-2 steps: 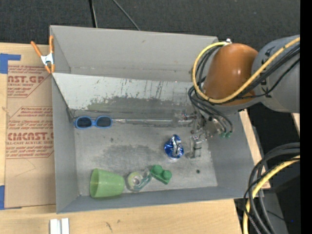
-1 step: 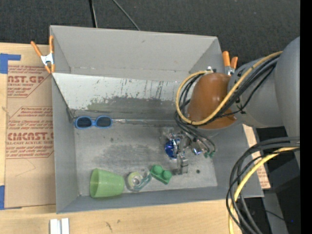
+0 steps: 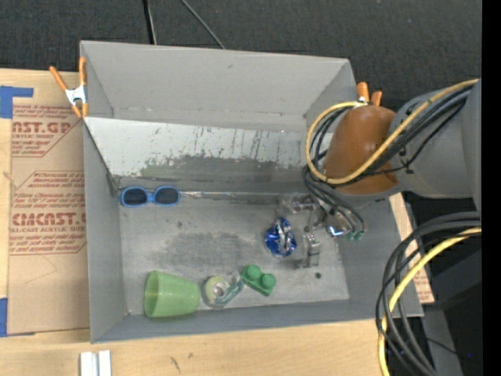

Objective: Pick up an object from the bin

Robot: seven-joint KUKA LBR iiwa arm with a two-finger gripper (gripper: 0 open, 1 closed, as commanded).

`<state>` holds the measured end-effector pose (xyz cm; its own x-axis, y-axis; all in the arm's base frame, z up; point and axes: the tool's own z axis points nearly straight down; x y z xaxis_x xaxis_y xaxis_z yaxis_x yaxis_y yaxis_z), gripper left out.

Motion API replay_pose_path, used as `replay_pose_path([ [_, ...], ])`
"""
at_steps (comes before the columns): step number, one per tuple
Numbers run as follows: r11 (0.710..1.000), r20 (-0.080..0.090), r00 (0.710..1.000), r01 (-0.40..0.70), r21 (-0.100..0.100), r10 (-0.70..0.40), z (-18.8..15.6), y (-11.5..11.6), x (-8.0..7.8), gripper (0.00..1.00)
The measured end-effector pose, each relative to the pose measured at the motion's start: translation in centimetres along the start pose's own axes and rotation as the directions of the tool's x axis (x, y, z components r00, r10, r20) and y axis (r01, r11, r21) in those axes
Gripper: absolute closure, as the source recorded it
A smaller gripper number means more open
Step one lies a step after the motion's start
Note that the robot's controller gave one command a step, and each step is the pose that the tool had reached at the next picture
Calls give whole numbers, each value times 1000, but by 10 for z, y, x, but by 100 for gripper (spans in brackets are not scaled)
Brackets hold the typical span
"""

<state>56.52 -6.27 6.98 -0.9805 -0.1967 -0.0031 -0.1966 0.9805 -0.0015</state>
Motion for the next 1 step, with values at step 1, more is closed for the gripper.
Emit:
replay_pose_path([
  [1,996,-3,996,85,-4,-85,0,41,8,0],
])
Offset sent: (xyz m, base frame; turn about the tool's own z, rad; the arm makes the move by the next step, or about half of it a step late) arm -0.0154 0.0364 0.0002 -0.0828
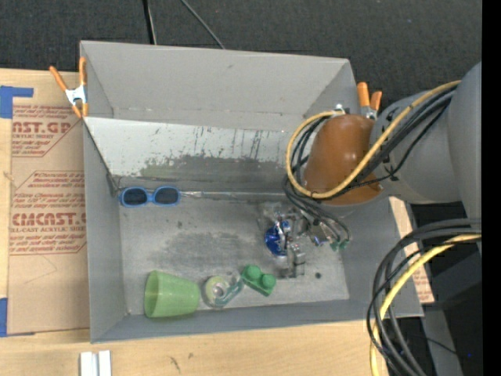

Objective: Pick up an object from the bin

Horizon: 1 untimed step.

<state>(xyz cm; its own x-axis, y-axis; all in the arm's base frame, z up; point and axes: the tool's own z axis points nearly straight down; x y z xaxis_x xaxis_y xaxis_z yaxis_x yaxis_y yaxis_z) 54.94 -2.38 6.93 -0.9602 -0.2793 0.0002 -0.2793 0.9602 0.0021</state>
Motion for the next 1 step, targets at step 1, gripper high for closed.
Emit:
replay_pose_path([
  [1,1000,1,1000,-2,2,2,0,-2,0,100],
])
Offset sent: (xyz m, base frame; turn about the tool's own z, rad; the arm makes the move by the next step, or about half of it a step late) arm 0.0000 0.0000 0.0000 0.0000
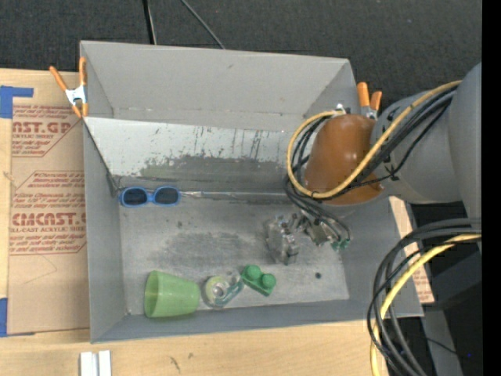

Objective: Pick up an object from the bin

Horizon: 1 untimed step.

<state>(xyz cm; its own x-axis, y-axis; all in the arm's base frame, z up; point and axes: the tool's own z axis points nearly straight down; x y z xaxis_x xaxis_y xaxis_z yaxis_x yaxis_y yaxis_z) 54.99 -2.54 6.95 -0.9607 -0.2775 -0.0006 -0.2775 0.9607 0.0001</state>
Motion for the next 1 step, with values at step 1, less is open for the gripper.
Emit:
replay_pose_path([
  [1,1000,0,1000,0,0,0,0,0,0,0],
])
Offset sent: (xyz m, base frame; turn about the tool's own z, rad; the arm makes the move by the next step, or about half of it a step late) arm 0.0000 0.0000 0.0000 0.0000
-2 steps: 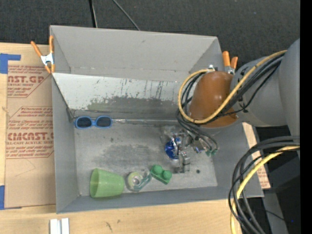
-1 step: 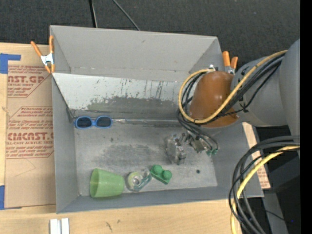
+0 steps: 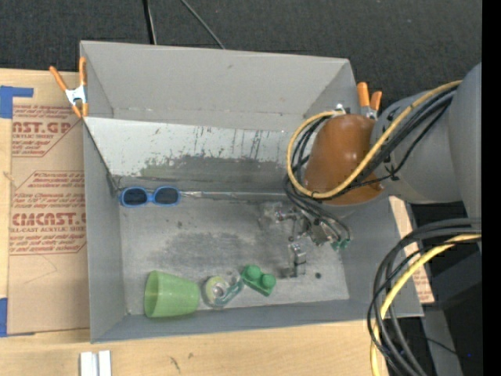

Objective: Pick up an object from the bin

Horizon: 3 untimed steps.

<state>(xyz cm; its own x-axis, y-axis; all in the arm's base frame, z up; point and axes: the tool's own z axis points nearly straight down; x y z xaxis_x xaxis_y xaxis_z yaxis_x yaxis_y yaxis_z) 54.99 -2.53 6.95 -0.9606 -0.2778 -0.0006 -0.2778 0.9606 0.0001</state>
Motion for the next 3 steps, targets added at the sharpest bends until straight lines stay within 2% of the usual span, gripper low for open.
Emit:
replay_pose_path([
  [1,981,-1,981,194,-4,-194,0,78,21,0],
  [2,982,-1,982,190,-1,-190,0,75,21,100],
  [3,982,-1,982,190,-1,-190,0,75,21,0],
])
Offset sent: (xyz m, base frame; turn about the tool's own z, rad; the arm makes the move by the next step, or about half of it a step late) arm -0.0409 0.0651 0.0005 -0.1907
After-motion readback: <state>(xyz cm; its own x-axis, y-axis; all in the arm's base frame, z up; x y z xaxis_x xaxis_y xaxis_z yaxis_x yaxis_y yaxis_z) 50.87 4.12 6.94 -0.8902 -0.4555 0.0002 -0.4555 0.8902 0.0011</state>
